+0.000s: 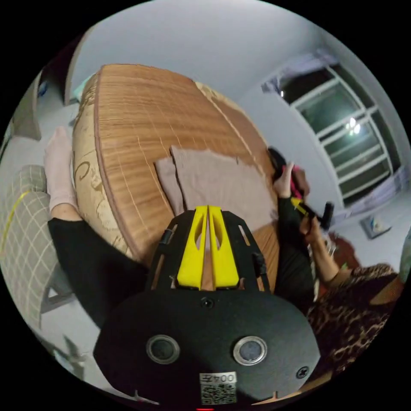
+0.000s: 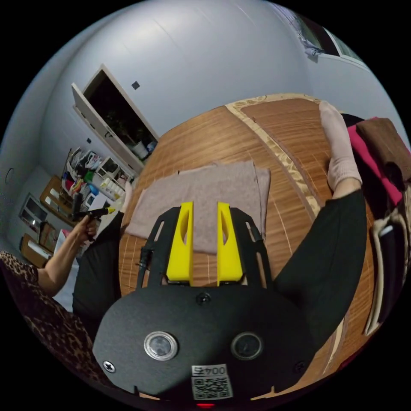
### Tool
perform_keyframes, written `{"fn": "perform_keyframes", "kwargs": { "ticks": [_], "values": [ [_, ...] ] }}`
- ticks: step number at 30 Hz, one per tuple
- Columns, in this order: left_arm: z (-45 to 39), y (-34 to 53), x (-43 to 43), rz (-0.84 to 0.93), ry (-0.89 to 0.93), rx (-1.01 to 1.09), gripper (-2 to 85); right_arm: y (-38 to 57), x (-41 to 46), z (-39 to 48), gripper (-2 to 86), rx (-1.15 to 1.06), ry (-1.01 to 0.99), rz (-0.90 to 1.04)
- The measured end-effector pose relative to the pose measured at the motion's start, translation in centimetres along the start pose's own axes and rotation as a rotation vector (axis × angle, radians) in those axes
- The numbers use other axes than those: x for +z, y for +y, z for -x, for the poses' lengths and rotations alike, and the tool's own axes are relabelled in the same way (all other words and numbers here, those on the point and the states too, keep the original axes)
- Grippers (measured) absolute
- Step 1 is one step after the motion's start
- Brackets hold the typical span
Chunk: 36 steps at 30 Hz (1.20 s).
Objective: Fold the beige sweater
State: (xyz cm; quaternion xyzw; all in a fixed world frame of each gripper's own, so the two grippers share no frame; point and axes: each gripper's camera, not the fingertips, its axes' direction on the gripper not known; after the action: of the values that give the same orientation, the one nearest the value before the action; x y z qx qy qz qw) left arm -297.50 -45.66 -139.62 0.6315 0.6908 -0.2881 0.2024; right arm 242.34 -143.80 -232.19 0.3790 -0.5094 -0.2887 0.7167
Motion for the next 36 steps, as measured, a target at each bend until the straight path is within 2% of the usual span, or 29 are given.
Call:
{"fn": "perform_keyframes", "kwargs": {
  "ticks": [4,7,9,22,36],
  "values": [
    [-4.1,3.1,6.8,0.163,-0.151,0.119,1.8,7.2,3.1,-0.4,8.4,0.046,0.045,0.045],
    [-3.2,3.4,10.5,0.191,-0.157,0.073,2.1,8.1,5.1,-0.6,8.3,0.069,0.010,0.065],
    [-2.3,3.6,12.9,0.236,-0.154,0.035,2.2,8.4,6.3,-0.2,8.8,0.026,0.087,0.078],
    [-3.3,5.9,24.5,0.362,-0.254,0.158,4.1,10.2,12.4,-1.2,10.2,-0.033,0.118,0.160],
    [-0.7,8.2,30.5,0.414,-0.341,0.196,1.6,10.4,16.1,-2.2,10.0,-0.070,0.144,0.225]
  ]
}}
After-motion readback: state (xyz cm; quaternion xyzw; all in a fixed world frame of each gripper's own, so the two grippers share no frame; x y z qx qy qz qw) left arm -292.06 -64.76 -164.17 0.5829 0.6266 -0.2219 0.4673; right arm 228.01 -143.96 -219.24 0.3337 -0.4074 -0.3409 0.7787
